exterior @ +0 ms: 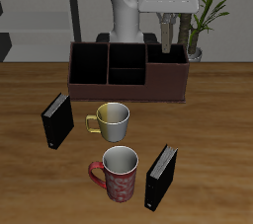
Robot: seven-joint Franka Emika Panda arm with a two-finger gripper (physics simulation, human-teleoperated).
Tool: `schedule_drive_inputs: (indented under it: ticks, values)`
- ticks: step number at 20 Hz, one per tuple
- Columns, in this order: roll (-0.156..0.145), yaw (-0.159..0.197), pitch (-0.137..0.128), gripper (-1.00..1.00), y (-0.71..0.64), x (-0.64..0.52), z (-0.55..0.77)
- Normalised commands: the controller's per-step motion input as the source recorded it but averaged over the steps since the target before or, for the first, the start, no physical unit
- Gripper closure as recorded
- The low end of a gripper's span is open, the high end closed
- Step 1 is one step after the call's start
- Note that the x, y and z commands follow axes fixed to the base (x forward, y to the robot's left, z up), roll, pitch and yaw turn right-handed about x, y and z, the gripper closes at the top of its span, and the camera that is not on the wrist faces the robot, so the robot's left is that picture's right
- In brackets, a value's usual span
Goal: Place the yellow book into the back desk caddy's right compartment
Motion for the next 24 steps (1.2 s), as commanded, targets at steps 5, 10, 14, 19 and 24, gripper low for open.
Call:
schedule_drive_inputs:
  ticks: [5,10,14,19,24]
  values:
    - [-0.009,-0.002,-0.011,1.0,-0.05,0.07,-0.1]
    - [-0.008,-0.024,0.021,1.0,-0.03,0.12,-0.19]
    - [0.004,-0.002,0.011,1.0,0.03,0.05,-0.1]
    - [0.003,-0.002,0.013,1.0,-0.01,0.06,-0.11]
    - [0.012,0.005,0.031,1.0,0.04,0.04,-0.23]
